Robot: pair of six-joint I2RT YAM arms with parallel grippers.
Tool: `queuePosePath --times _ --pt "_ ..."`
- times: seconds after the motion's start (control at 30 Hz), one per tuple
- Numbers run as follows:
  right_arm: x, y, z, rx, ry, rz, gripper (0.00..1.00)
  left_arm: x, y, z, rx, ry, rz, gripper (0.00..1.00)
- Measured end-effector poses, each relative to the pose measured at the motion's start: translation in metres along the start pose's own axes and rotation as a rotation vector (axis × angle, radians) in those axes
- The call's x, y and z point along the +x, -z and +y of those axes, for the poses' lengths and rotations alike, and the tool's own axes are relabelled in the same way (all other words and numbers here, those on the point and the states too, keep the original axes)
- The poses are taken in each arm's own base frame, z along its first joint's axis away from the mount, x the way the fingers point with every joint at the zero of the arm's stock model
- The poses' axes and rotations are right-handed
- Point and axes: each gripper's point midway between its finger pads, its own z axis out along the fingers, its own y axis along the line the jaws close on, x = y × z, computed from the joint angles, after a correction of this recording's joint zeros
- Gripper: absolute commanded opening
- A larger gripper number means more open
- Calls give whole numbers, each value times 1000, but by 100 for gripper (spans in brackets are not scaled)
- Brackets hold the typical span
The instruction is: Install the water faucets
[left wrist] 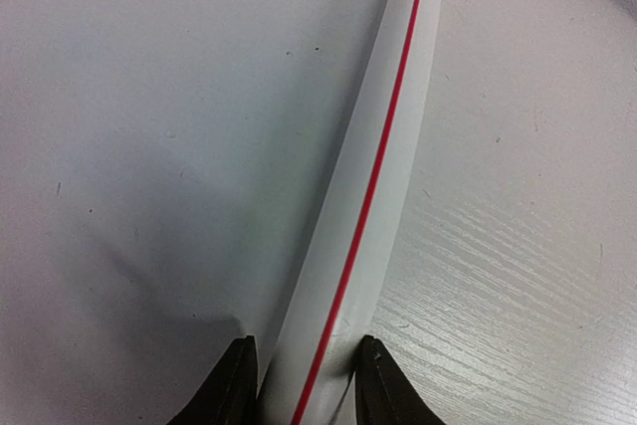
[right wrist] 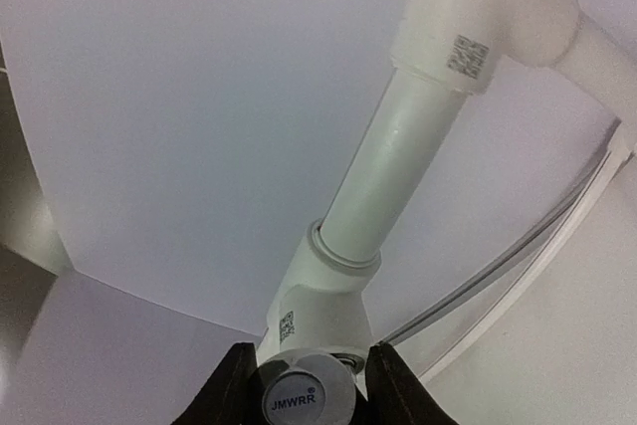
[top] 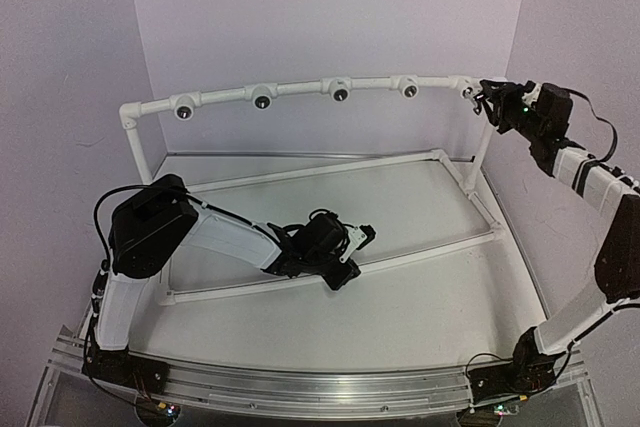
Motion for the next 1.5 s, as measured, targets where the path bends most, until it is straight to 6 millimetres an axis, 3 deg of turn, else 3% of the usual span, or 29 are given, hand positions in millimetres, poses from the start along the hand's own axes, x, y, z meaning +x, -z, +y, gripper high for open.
queuePosePath --times 0.07,0.1,0.17,0.2,0.27,0.33,0.43,0.53,0.63,0.67,0.73,0.77,0.83,0.97,1.0,1.07,1.2,1.4,1.5 --pt "0 -2 -4 -38 -127 13 0 0 0 0 0 0 0 0" --pt "0 -2 -5 -45 -149 15 16 0 0 0 0 0 0 0" --pt "1 -6 -10 -89 -278 32 33 0 0 0 0 0 0 0" --pt "1 -6 -10 -99 -301 36 55 0 0 0 1 0 0 0" --pt "0 -10 -12 -135 -370 47 79 0 0 0 1 0 0 0" --pt "3 -14 -44 -58 -407 49 97 0 0 0 0 0 0 0" --pt "16 -14 -111 130 -415 53 98 0 1 0 0 0 -4 0" --pt "15 -1 -137 246 -292 45 98 -1 2 4 -3 5 -18 0" --pt "0 24 -117 284 -85 -1 98 -1 3 4 6 16 -20 0" --pt "-16 42 -89 279 52 -53 98 -1 3 5 11 24 -20 0" --pt "-29 54 -63 267 169 -97 98 -1 4 5 16 30 -20 0" --pt "-50 73 -23 252 361 -172 98 -1 4 5 21 35 -20 0" --pt "-63 90 17 233 584 -222 98 -1 4 5 23 37 -20 0" --pt "-57 100 59 195 984 -154 95 -1 4 5 29 39 -20 0" --pt "-56 100 60 192 1009 -139 89 -1 4 5 29 39 -20 0" --pt "-49 88 63 180 1111 -63 87 -1 4 5 31 38 -19 0" --pt "-24 55 41 176 1169 113 83 -1 4 5 33 38 -20 0" --pt "23 22 2 141 1045 318 77 -1 4 5 35 39 -19 0" --pt "31 17 0 134 938 325 64 -1 4 5 35 39 -19 0"
